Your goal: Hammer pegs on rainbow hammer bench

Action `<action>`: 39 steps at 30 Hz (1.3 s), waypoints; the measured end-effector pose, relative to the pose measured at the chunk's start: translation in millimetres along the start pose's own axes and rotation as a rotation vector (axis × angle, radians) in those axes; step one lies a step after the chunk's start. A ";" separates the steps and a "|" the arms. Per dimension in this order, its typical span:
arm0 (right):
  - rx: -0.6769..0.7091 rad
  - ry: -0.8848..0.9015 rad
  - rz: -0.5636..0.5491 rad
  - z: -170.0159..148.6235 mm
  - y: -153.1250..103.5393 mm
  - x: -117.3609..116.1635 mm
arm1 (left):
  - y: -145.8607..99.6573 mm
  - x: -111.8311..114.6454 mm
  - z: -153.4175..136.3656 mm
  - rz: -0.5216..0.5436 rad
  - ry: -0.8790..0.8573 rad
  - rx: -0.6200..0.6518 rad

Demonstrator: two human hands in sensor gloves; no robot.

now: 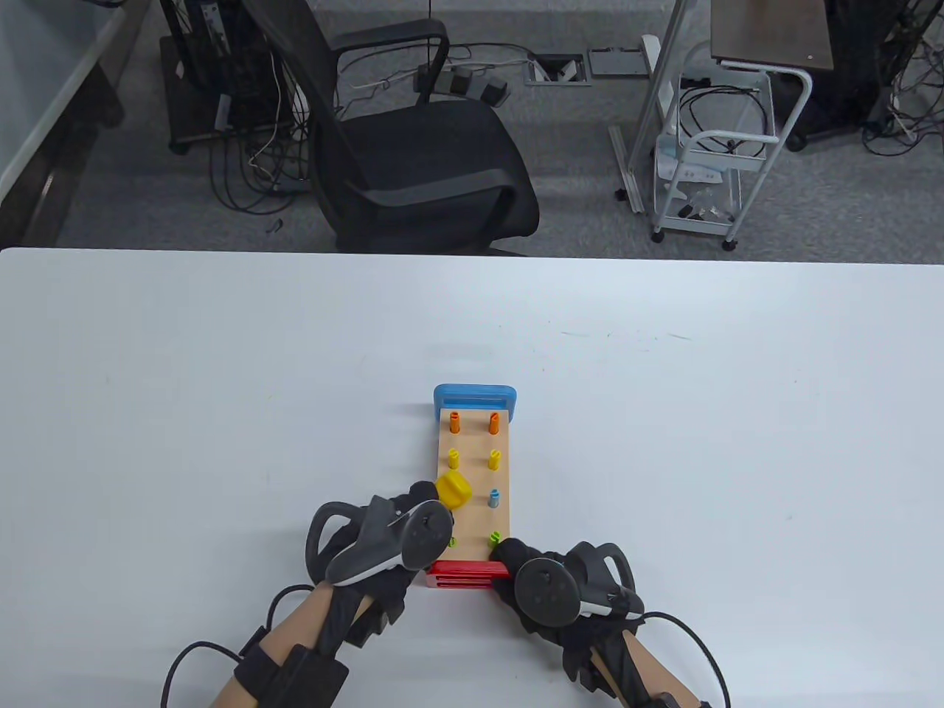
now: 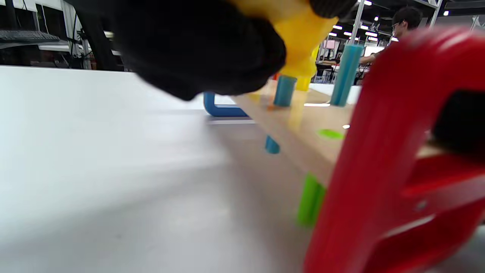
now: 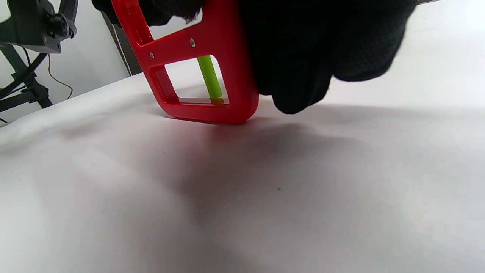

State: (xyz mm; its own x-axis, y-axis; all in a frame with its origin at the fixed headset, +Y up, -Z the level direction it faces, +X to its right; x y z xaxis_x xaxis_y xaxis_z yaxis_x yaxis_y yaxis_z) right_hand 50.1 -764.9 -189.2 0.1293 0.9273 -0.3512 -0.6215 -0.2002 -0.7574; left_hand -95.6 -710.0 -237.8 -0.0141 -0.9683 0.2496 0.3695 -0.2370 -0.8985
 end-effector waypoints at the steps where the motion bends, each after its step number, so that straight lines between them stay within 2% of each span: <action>1: 0.000 0.001 0.001 0.1 0.0 -0.2 | -1.4 1.9 -0.9 -0.037 0.004 -0.004; 2: -0.002 0.000 -0.001 0.3 0.0 -0.1 | -3.3 -2.6 -1.5 0.045 -0.019 0.001; 4: -0.001 -0.002 0.000 0.2 -0.2 0.1 | -5.9 -8.7 -4.1 0.097 -0.031 -0.007; 8: 0.001 0.002 0.000 0.1 0.0 0.1 | -18.3 -32.1 -11.6 0.222 -0.164 -0.005; 10: 0.001 0.001 -0.001 0.2 0.0 0.3 | -26.9 -44.3 -13.3 0.333 -0.207 0.003; 12: 0.002 0.001 -0.001 0.1 0.0 0.3 | -29.5 -44.5 -12.7 0.400 -0.229 0.014; 13: 0.002 0.002 0.000 0.1 0.0 0.3 | -21.3 -33.9 -9.9 0.341 -0.186 0.007; 14: 0.001 0.001 0.000 0.2 0.0 0.3 | -4.9 -6.5 -6.7 0.087 -0.032 -0.029; 15: 0.001 0.001 0.000 0.2 0.0 0.3 | 1.1 13.1 -7.3 -0.097 0.077 -0.049; 16: 0.001 0.000 0.001 0.5 0.0 0.3 | -1.4 2.1 -7.1 -0.019 0.067 -0.022; 17: -0.001 -0.003 0.001 0.3 0.0 0.2 | -3.3 -6.3 -4.6 0.137 -0.010 -0.017; 19: 0.000 -0.001 0.000 0.3 0.1 0.2 | -1.7 1.3 -5.4 -0.034 0.043 -0.030; 21: -0.002 -0.003 -0.001 0.3 0.2 0.1 | -1.2 -2.1 -5.8 0.066 0.007 -0.019; 22: -0.002 -0.004 -0.001 0.3 0.1 0.1 | -1.4 -0.7 -6.9 0.029 0.020 -0.023; 24: 0.000 -0.001 -0.001 0.1 0.4 0.1 | -5.6 -8.0 -9.5 0.071 -0.003 -0.028; 28: 0.000 -0.002 -0.001 0.2 0.4 0.2 | -25.4 -38.5 -15.4 0.335 -0.229 0.018; 29: 0.000 -0.001 0.000 0.1 0.4 0.2 | -24.7 -37.4 -15.7 0.351 -0.252 0.023; 30: 0.000 0.000 0.000 0.1 0.4 0.2 | -17.1 -28.6 -13.8 0.310 -0.217 0.017; 32: -0.001 0.000 0.001 0.2 0.4 0.1 | 4.1 12.6 -8.8 -0.047 0.088 -0.034; 33: -0.001 -0.002 0.001 0.3 0.4 0.1 | -6.3 9.9 -9.2 -0.031 0.139 -0.016; 34: -0.003 -0.003 0.001 0.2 0.3 0.1 | -3.7 -1.2 -7.4 0.163 0.024 -0.022; 35: -0.002 -0.003 0.000 0.2 0.2 0.2 | 3.2 3.9 -4.6 0.097 -0.003 -0.018; 36: -0.002 -0.002 0.000 0.1 0.2 0.2 | 1.3 6.8 -6.1 0.000 0.047 -0.037; 38: -0.004 -0.004 0.000 0.5 0.1 0.1 | 0.8 3.7 -5.9 0.099 0.007 -0.023; 39: -0.005 -0.005 0.000 0.4 0.1 0.1 | 1.1 6.0 -6.2 0.068 0.020 -0.027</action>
State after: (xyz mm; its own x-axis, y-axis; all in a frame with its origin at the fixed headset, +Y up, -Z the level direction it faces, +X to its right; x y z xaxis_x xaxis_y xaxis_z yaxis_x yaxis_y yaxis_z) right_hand 49.8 -764.7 -189.1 0.1253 0.9290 -0.3483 -0.6180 -0.2015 -0.7599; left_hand -101.1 -716.5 -239.6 -0.0089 -0.9835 0.1806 0.3447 -0.1725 -0.9227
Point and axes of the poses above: the tracker on the back of each hand, its own z axis roughly to the thumb side, its own y axis roughly from the wrist to the fingertips, x = y × z, the point moved 5 cm from there along y, roughly from the wrist to the fingertips
